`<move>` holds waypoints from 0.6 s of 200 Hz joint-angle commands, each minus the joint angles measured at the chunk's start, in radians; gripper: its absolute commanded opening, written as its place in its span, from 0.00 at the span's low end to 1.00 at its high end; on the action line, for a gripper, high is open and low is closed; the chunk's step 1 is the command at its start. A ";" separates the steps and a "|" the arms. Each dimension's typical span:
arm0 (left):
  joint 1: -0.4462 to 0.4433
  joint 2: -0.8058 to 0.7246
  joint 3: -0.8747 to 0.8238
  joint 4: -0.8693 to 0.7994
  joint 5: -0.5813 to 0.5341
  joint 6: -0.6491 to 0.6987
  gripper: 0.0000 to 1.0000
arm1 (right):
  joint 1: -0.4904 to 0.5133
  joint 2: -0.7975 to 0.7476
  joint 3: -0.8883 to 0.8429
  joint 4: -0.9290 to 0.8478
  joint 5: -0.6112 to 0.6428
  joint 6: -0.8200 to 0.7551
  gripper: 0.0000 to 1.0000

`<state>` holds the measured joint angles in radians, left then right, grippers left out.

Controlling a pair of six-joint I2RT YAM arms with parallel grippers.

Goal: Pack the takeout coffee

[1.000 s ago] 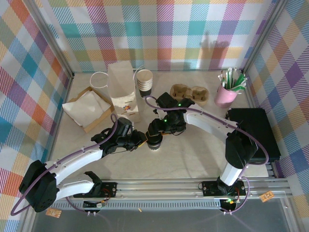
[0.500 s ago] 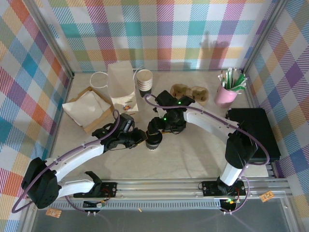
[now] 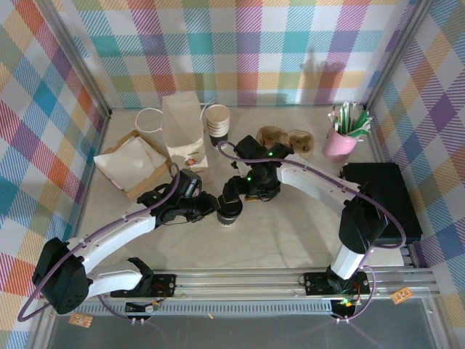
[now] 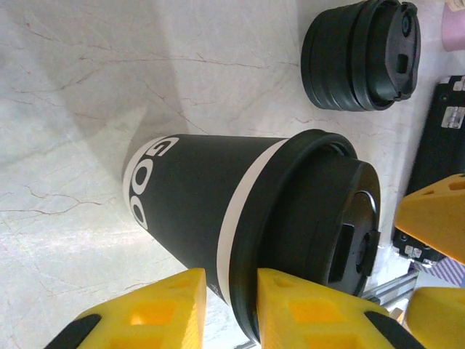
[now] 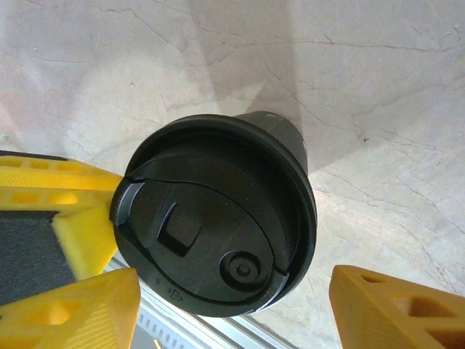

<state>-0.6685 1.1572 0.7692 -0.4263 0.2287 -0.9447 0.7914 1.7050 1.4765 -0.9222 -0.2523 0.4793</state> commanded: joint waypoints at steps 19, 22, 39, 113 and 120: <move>0.011 -0.023 -0.006 -0.037 -0.015 0.029 0.31 | 0.003 0.004 0.061 -0.026 -0.024 -0.041 0.70; 0.011 -0.025 -0.004 -0.041 -0.016 0.030 0.32 | 0.003 0.005 0.063 -0.026 -0.023 -0.042 0.70; 0.014 -0.034 0.002 -0.053 -0.023 0.041 0.36 | 0.004 0.003 0.068 -0.028 -0.021 -0.048 0.70; 0.021 -0.076 -0.007 -0.076 -0.043 0.057 0.50 | 0.005 0.004 0.064 -0.024 -0.037 -0.050 0.70; 0.020 -0.081 -0.008 -0.075 -0.043 0.058 0.50 | 0.005 0.004 0.065 -0.022 -0.039 -0.053 0.70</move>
<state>-0.6582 1.1069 0.7692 -0.4732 0.2024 -0.8993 0.7914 1.7050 1.5223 -0.9287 -0.2649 0.4477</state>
